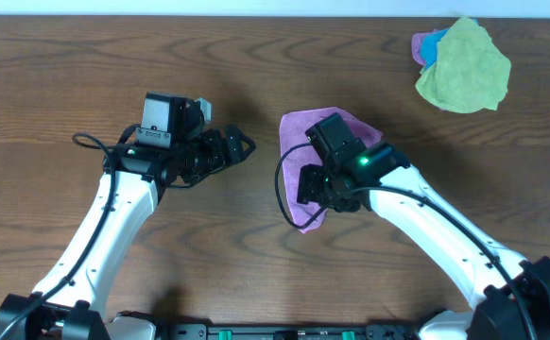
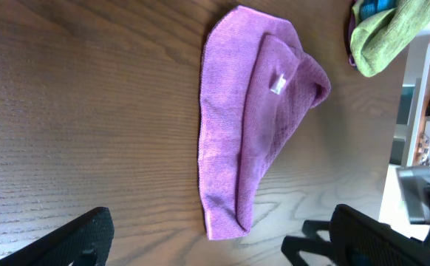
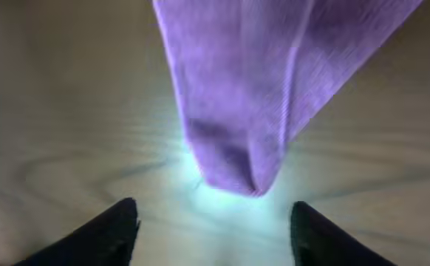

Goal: Fold the cloth

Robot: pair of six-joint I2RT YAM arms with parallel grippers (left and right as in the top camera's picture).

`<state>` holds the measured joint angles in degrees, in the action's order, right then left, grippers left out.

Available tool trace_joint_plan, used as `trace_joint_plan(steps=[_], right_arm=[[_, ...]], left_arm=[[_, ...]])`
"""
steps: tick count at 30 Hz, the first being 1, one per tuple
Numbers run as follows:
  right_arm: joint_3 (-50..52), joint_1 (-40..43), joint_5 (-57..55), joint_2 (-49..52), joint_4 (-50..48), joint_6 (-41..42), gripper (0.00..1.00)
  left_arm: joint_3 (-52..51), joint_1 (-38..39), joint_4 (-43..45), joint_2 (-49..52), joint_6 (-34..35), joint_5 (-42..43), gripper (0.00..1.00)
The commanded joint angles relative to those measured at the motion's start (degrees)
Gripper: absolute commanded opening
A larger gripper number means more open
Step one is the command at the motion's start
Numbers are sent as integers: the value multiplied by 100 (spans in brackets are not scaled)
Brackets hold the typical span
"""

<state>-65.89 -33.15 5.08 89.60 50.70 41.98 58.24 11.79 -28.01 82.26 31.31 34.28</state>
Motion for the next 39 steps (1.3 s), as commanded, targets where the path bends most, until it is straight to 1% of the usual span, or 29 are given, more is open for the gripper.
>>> trace_joint_plan(steps=[1, 3, 5, 9, 12, 15, 19, 25, 32, 39], right_arm=[[-4, 79, -765, -173, -260, -197, 68], [-4, 216, -901, -136, -625, -494, 68], [2, 369, -1025, -35, -997, -678, 65], [2, 870, -1034, 503, -1812, -1121, 62], [2, 1222, -765, 968, -2439, -1386, 60], [2, 1488, -389, 1349, -2844, -1399, 57], [2, 1663, -37, 1720, -3126, -1397, 55], [0, 1657, 271, 1895, -3560, -1360, 51], [0, 1657, 291, 2061, -3650, -1222, 48], [0, 1657, 337, 2188, -3853, -1220, 40]], left_arm=[[107, 13, 24, 13, -42, -22, 95], [107, 13, 24, 13, -42, -22, 95], [107, 13, 24, 13, -42, -20, 95], [107, 13, 24, 13, -44, -20, 95], [107, 13, 22, 13, -44, -20, 95], [107, 13, 24, 13, -44, -20, 95], [107, 13, 22, 13, -44, -17, 95], [107, 13, 22, 13, -42, -17, 95], [107, 13, 20, 13, -44, -17, 95], [107, 13, 20, 13, -44, -17, 95]])
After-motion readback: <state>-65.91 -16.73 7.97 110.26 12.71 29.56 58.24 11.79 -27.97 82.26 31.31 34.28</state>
